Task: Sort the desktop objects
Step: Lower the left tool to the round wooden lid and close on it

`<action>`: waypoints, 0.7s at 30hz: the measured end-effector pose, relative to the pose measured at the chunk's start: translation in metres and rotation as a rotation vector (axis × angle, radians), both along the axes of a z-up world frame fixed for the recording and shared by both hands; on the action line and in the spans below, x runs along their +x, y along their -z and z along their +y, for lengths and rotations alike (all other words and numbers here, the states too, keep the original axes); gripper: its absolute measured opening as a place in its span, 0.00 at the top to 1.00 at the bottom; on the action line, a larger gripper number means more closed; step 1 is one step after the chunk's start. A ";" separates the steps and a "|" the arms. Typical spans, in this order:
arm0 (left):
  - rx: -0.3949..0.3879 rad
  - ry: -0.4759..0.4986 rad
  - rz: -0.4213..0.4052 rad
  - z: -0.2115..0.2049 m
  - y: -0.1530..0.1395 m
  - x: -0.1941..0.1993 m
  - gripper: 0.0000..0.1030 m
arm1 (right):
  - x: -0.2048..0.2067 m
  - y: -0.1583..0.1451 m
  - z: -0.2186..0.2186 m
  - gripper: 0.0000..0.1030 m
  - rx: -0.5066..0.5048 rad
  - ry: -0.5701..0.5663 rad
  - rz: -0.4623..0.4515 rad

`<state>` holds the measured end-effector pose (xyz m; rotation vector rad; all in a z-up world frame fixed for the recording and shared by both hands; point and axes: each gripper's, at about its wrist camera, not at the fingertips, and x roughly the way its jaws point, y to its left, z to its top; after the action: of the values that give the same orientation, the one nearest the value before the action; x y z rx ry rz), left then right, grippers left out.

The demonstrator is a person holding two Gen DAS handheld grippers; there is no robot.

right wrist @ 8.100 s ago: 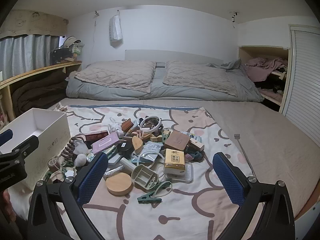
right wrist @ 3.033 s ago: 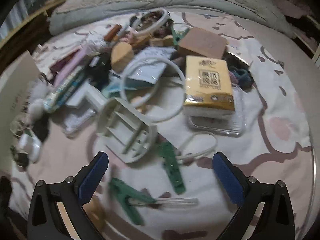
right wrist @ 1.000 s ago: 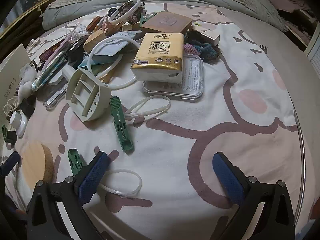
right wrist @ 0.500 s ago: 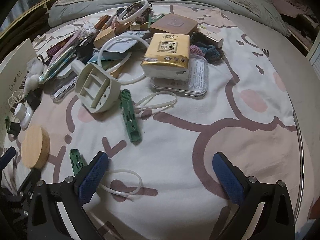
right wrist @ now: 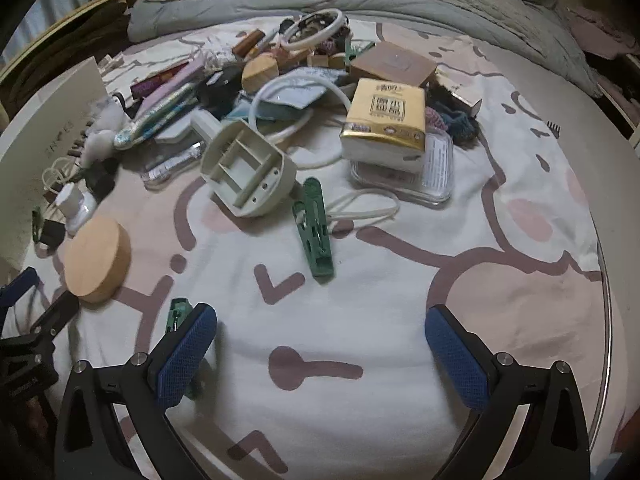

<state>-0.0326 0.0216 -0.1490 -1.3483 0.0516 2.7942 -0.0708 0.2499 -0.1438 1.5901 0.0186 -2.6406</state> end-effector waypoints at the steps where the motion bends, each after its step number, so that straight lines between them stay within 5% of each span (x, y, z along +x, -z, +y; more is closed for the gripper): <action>1: 0.006 0.017 0.008 0.004 -0.002 0.000 0.00 | 0.001 -0.002 0.000 0.00 -0.007 0.001 0.008; 9: 0.014 0.120 0.028 0.034 -0.009 -0.007 0.00 | 0.009 -0.014 0.001 0.00 -0.075 -0.031 0.054; 21: 0.024 0.112 -0.018 0.047 0.008 -0.033 0.01 | 0.015 -0.017 -0.002 0.00 -0.083 -0.081 0.071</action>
<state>-0.0652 0.0691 -0.1567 -1.3214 0.0895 2.6824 -0.0561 0.2475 -0.1269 1.4387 -0.0228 -2.5993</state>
